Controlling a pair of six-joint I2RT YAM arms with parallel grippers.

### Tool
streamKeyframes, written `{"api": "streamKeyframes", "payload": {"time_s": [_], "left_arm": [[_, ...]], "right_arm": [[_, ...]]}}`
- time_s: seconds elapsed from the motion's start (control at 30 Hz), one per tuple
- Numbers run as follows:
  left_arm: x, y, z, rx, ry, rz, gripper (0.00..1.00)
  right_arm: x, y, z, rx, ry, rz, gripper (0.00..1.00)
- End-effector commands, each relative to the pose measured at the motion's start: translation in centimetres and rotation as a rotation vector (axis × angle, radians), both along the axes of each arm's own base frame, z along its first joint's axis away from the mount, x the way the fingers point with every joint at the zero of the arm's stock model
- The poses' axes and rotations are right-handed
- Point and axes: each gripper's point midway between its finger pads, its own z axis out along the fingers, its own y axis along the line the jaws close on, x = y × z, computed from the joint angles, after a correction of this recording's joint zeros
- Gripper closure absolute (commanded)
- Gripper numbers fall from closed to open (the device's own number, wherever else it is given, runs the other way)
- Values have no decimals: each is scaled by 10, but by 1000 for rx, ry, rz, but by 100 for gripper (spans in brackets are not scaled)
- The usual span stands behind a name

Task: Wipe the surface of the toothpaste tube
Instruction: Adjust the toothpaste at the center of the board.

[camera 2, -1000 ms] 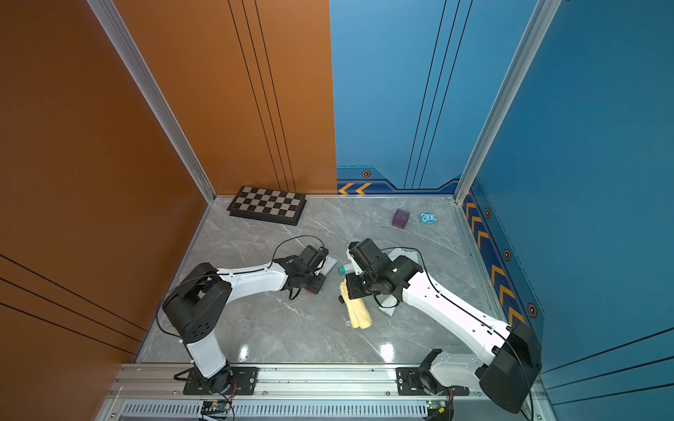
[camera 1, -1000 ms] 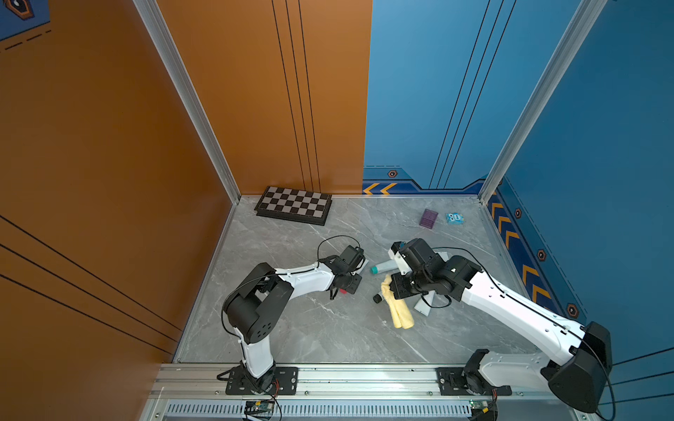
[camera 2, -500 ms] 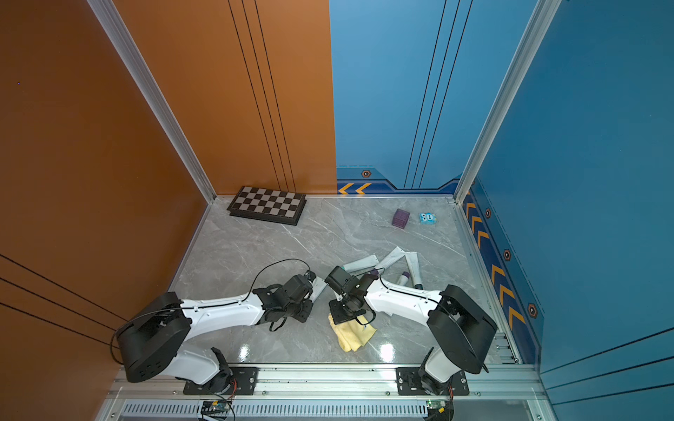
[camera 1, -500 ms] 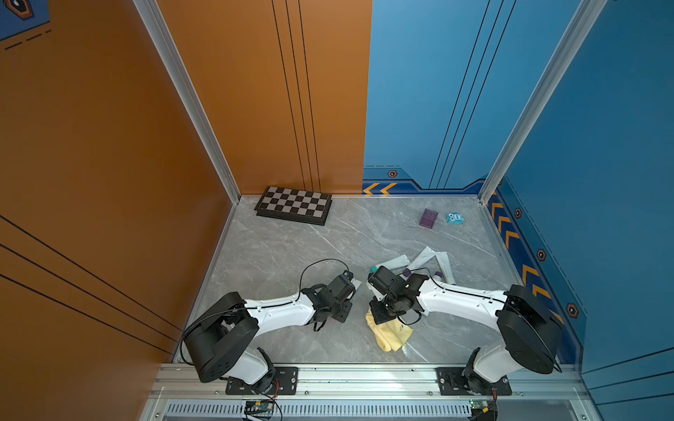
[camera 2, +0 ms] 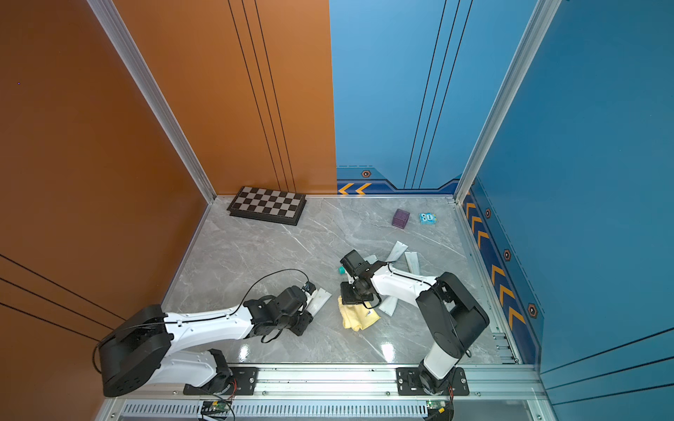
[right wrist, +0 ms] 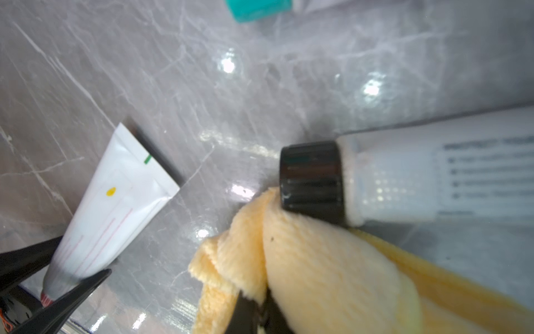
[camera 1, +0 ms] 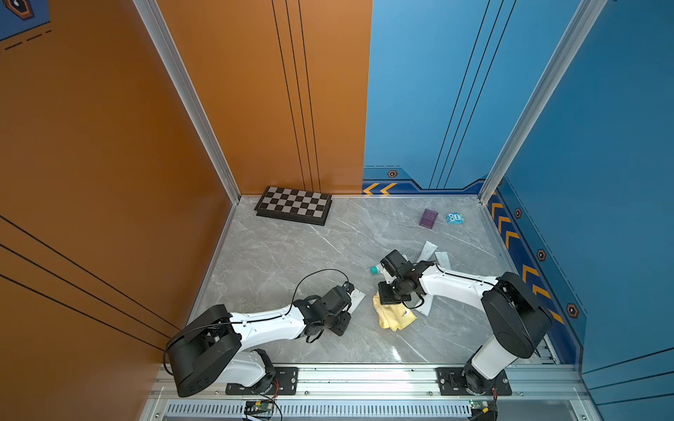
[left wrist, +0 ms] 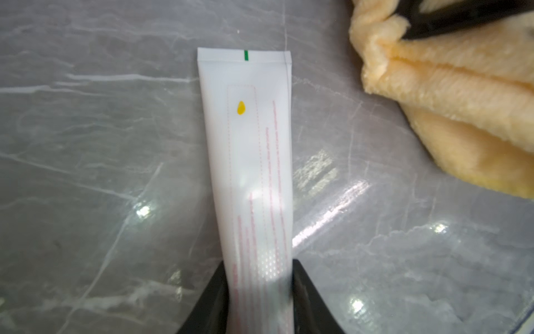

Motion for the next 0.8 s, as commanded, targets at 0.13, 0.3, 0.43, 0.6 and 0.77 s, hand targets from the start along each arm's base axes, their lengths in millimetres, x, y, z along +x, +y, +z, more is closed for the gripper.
{"api": "streamKeyframes", "payload": {"time_s": [0.13,0.3,0.43,0.6,0.77], "left_arm": [[-38,-19,-13,-14,124,-175,62],[-43,-24,-16,-19,154,-205,49],[-34,-24,-18,6,140,-198,45],[-17,-23,-18,46,87,-184,45],[-2,-21,-18,60,64,-177,49]], "right_arm": [[13,-20,27,-7,-37,-4,100],[14,-25,34,-3,-46,-3,100],[11,-22,36,10,-38,16,100],[14,-15,33,13,-30,40,100],[18,-6,31,16,-23,60,100]]}}
